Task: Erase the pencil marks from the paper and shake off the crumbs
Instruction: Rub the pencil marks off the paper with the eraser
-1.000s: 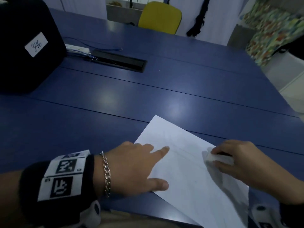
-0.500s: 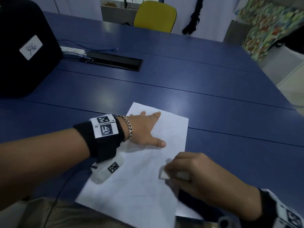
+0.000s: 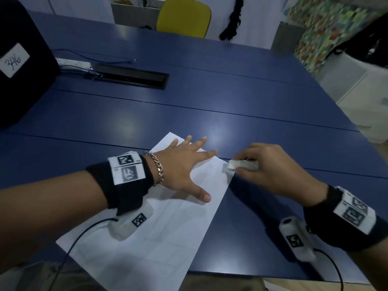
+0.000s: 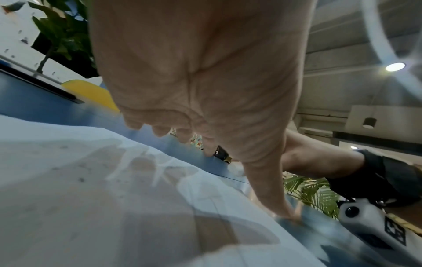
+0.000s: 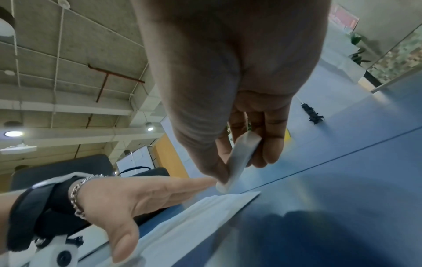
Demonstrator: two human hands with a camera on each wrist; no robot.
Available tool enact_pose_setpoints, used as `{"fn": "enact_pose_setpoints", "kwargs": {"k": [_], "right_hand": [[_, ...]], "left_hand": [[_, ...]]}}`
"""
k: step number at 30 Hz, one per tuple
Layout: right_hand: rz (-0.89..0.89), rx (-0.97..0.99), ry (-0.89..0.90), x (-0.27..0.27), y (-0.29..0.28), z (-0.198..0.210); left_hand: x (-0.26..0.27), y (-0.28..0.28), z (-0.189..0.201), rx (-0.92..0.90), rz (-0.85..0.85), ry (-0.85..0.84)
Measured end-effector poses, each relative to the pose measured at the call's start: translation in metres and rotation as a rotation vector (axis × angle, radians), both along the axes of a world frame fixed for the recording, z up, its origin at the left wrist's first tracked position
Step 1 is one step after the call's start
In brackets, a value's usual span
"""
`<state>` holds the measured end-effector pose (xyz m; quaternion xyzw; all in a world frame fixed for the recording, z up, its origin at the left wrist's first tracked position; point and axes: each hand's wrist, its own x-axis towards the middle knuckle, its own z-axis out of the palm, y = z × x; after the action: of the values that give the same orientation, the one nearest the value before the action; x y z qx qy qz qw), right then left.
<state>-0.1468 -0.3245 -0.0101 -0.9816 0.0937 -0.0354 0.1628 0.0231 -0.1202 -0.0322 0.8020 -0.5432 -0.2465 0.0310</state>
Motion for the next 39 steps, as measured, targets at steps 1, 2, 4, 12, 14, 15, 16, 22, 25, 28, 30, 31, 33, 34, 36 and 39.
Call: {"fn": "enact_pose_setpoints", "kwargs": {"k": [1,2,4,12,14,15,16,22,25,28,30,31,33,34,36,39], "right_hand": [[0.013,-0.006,0.009,0.005,0.001,-0.002],[0.031,-0.010,0.017,0.009,0.002,-0.004],[0.078,-0.019,0.038,0.016,0.005,-0.008],[0.144,-0.078,0.102,0.021,0.014,-0.010],[0.223,-0.067,0.149,0.017,0.022,-0.006],[0.238,-0.080,0.167,0.019,0.021,-0.004],[0.233,-0.099,0.171,0.023,0.018,-0.003],[0.204,-0.154,0.121,0.027,0.016,-0.002],[0.314,-0.104,0.194,0.019,0.030,0.002],[0.224,-0.124,0.134,0.033,0.008,0.001],[0.176,-0.123,0.096,0.035,0.002,0.001],[0.193,-0.144,0.092,0.032,0.006,0.001],[0.303,-0.157,0.111,0.022,0.025,0.002],[0.369,-0.147,0.124,0.017,0.033,0.002],[0.403,-0.171,0.148,0.019,0.034,0.002],[0.265,-0.200,0.100,0.035,0.005,0.002]], "left_hand": [[-0.001,-0.005,-0.002,0.020,0.014,-0.005],[-0.002,-0.009,-0.005,0.049,0.026,-0.013],[-0.002,-0.013,-0.010,0.110,0.032,-0.052],[0.002,-0.014,-0.022,0.201,0.059,-0.108],[0.001,-0.014,-0.023,0.204,0.067,-0.113],[0.001,-0.014,-0.023,0.206,0.071,-0.114],[0.001,-0.014,-0.023,0.210,0.076,-0.113],[0.000,-0.014,-0.022,0.232,0.090,-0.116],[0.000,-0.014,-0.022,0.241,0.090,-0.121],[-0.001,-0.015,-0.021,0.254,0.091,-0.122],[-0.001,-0.015,-0.021,0.258,0.091,-0.126],[-0.001,-0.014,-0.021,0.257,0.093,-0.126],[-0.002,-0.014,-0.020,0.253,0.098,-0.122],[-0.002,-0.014,-0.020,0.251,0.099,-0.120],[-0.002,-0.013,-0.018,0.254,0.105,-0.117],[-0.004,-0.014,-0.016,0.273,0.117,-0.116]]}}
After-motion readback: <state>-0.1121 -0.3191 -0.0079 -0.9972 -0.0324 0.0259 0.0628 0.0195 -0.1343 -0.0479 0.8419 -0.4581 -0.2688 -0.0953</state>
